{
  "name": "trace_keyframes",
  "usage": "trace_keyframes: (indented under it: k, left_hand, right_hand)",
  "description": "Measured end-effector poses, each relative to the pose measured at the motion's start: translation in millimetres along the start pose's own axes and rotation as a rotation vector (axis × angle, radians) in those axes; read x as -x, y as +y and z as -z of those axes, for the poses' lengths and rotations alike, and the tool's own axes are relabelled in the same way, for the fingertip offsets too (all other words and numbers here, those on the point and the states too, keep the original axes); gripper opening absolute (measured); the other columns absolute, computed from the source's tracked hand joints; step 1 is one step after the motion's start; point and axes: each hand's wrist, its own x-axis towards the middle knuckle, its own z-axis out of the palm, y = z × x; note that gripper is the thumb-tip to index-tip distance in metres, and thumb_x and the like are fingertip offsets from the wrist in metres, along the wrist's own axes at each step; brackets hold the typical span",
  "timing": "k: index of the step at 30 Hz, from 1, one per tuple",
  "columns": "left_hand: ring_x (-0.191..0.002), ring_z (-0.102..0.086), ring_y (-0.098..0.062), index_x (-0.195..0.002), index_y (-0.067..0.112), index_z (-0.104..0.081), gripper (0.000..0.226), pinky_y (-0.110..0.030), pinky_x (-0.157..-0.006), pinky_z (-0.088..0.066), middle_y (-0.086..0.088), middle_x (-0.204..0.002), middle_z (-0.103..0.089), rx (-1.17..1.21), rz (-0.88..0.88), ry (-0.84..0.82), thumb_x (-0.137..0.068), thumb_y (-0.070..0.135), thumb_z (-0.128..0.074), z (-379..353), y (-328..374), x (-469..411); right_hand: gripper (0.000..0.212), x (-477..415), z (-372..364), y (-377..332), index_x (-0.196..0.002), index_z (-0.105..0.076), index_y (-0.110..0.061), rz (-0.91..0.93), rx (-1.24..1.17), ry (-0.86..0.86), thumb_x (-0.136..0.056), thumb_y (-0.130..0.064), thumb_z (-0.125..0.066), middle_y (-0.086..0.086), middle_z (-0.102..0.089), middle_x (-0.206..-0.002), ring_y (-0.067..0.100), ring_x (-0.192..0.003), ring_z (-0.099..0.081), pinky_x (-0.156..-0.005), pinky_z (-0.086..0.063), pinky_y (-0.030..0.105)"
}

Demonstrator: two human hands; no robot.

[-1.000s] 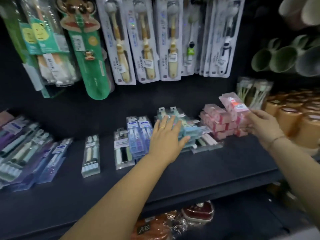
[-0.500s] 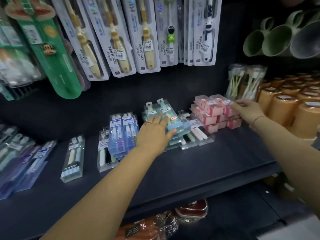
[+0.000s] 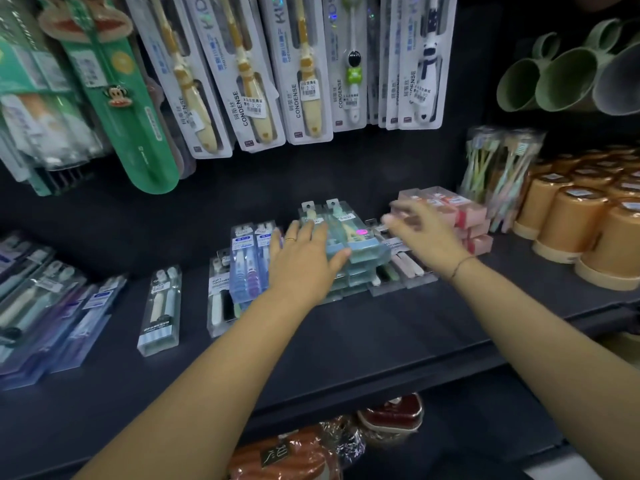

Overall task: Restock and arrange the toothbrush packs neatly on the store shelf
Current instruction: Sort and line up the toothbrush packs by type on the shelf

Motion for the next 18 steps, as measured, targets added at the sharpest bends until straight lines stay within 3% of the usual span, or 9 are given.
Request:
trace_keyframes:
  k: [2,4,11,16,18]
  left_hand:
    - [-0.151,-0.006,-0.021,-0.156,0.021,-0.016,0.072,-0.048,-0.121,0.002,-0.001,-0.163,-0.016,-0.035,0.046,-0.033,-0.098,0.063,-0.025,3.5,-12.0,6.2]
    - [-0.151,-0.009,-0.021,-0.156,0.02,-0.017,0.075,-0.049,-0.121,0.001,-0.001,-0.162,-0.021,-0.054,0.069,-0.068,-0.097,0.065,-0.026,7.1,-21.3,11.5]
    - [-0.148,-0.019,-0.022,-0.155,0.021,-0.018,0.07,-0.05,-0.12,-0.003,-0.006,-0.154,-0.037,-0.029,0.046,-0.143,-0.098,0.061,-0.031,8.9,-26.2,17.7]
    - [-0.149,-0.018,-0.021,-0.155,0.021,-0.02,0.069,-0.048,-0.12,-0.003,-0.005,-0.155,-0.036,0.034,0.007,-0.094,-0.099,0.059,-0.033,7.2,-27.3,20.6]
    - [-0.148,-0.019,-0.019,-0.154,0.021,-0.022,0.067,-0.045,-0.119,-0.003,-0.003,-0.156,-0.034,0.073,-0.004,-0.034,-0.099,0.058,-0.033,12.2,-36.7,28.2]
  right_hand:
    - [0.062,10.0,-20.9,-16.8,-0.145,-0.041,-0.021,-0.092,-0.082,-0.239,-0.092,-0.049,-0.057,-0.001,-0.041,-0.148,0.014,-0.136,-0.039,-0.106,-0.032,0.027]
    - [0.072,13.0,-34.5,-21.0,-0.15,-0.029,-0.025,-0.168,-0.132,-0.311,-0.091,-0.056,-0.055,-0.004,-0.032,-0.155,0.014,-0.141,-0.032,-0.103,-0.028,0.026]
    - [0.075,13.2,-51.5,-21.9,-0.15,-0.029,-0.02,-0.238,-0.191,-0.309,-0.09,-0.055,-0.057,-0.002,-0.034,-0.154,0.018,-0.136,-0.038,-0.105,-0.035,0.032]
    - [0.078,19.0,-49.0,-27.3,-0.153,-0.023,-0.019,-0.275,-0.138,-0.312,-0.092,-0.057,-0.053,0.001,-0.029,-0.157,0.022,-0.139,-0.036,-0.106,-0.034,0.035]
    - [0.079,22.8,-51.0,-33.2,-0.154,-0.021,-0.016,-0.233,-0.029,-0.225,-0.093,-0.054,-0.054,0.003,-0.028,-0.158,0.022,-0.141,-0.033,-0.11,-0.031,0.036]
